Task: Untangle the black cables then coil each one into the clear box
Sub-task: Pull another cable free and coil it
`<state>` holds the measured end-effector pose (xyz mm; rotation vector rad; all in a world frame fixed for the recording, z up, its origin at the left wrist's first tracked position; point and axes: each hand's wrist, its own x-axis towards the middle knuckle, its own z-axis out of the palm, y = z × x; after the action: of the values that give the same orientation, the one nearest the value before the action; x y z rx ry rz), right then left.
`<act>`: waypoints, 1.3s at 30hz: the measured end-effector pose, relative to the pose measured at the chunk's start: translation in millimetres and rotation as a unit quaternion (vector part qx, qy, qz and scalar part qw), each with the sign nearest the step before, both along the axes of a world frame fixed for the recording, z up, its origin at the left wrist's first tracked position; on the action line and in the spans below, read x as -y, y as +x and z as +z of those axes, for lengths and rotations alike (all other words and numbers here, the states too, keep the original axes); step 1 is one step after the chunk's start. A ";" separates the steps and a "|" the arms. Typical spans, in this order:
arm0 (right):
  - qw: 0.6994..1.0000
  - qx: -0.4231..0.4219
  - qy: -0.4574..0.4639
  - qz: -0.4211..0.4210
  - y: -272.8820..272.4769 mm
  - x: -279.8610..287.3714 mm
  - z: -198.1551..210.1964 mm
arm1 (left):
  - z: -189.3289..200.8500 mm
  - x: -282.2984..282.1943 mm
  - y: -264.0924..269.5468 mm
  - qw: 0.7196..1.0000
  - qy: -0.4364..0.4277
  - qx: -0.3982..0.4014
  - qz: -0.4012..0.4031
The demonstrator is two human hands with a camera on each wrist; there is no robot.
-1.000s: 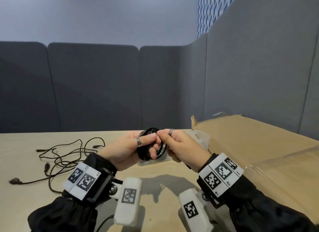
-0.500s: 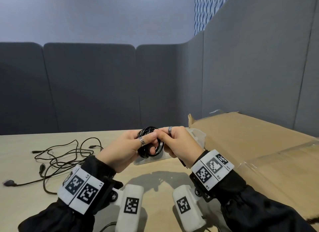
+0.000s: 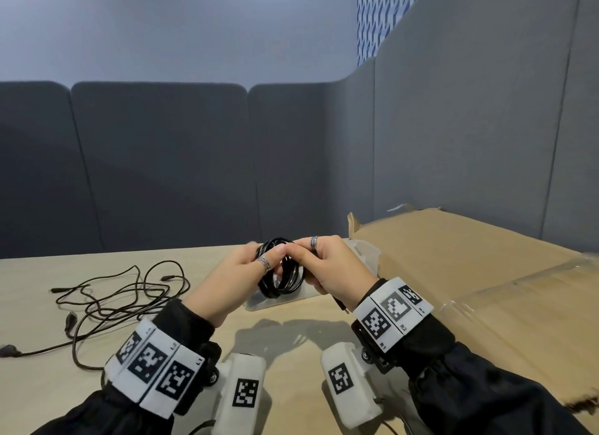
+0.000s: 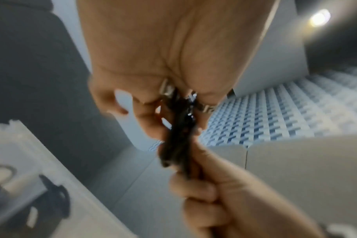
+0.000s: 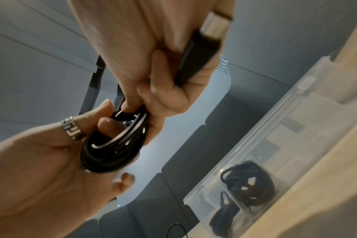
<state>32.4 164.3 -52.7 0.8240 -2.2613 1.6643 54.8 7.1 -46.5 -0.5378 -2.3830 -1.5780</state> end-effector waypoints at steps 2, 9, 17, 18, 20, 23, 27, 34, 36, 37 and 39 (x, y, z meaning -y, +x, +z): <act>1.000 -0.010 0.018 -0.010 0.7 -2.4 1.5 | -3.0 0.1 -2.2 0.998 -0.038 -0.033 0.035; 0.999 -0.009 0.047 -0.004 7.8 -5.7 6.1 | -0.1 14.4 -5.6 0.990 -0.123 -0.062 0.003; 0.991 0.011 0.131 0.016 8.4 -2.1 6.2 | 1.4 12.9 -5.0 0.931 -0.281 -0.183 0.142; 0.991 0.009 0.133 0.011 8.0 -1.3 6.2 | 1.9 12.4 -4.2 0.927 -0.281 -0.190 0.160; 0.991 0.011 0.133 0.012 7.8 -0.3 6.0 | 4.0 13.2 -2.0 0.928 -0.277 -0.183 0.172; 0.994 0.023 0.109 0.017 8.8 -0.9 7.5 | 12.8 15.0 6.6 0.982 -0.151 -0.094 0.065; 0.996 0.048 0.059 0.048 12.6 -0.1 9.0 | 17.5 17.1 10.9 0.996 -0.018 0.024 -0.081; 0.996 0.038 0.063 0.054 11.6 0.1 9.4 | 7.7 22.1 1.6 0.974 0.087 0.126 -0.165; 0.997 0.005 0.070 0.036 11.1 -1.4 11.1 | 9.5 13.0 5.5 0.963 0.156 0.141 -0.169; 0.997 -0.006 0.066 0.027 10.5 -2.8 12.0 | 10.7 9.8 6.3 0.956 0.196 0.144 -0.165; 0.998 -0.021 0.051 0.005 8.6 -8.7 14.3 | 12.7 8.1 5.4 0.943 0.256 0.144 -0.155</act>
<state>41.0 173.1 -38.4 0.8847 -2.3339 1.5319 60.2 -1.0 -33.8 -0.6190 -1.9969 -2.4612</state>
